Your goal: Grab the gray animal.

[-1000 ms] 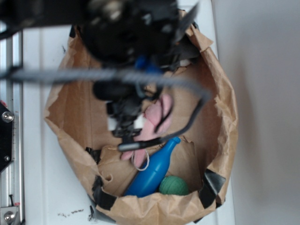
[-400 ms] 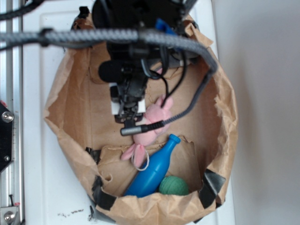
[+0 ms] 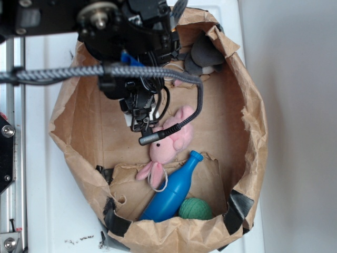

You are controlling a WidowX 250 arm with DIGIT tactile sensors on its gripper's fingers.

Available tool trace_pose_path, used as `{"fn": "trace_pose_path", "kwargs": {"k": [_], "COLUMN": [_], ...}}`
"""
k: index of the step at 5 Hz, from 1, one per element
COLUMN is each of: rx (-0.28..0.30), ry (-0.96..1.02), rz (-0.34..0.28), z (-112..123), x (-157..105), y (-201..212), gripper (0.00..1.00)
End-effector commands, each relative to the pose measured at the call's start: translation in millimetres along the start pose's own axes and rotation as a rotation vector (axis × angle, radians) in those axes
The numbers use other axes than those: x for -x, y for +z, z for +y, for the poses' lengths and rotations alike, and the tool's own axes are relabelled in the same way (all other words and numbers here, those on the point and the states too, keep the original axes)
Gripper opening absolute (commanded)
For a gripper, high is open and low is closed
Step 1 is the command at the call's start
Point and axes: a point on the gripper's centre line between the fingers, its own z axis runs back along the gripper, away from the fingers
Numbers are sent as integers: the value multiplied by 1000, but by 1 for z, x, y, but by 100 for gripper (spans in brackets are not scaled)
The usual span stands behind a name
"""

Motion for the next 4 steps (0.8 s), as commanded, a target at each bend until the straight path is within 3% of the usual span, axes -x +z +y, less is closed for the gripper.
{"fn": "trace_pose_path", "kwargs": {"k": [1,2,4], "rx": [-42,-73,-52], "ry": [97,196,261], "rz": [-41,-53,-52], "z": [21,41,59], "x": [-12,-22,-42], "y": [-30,-45,-47], "gripper": [100,100,100]}}
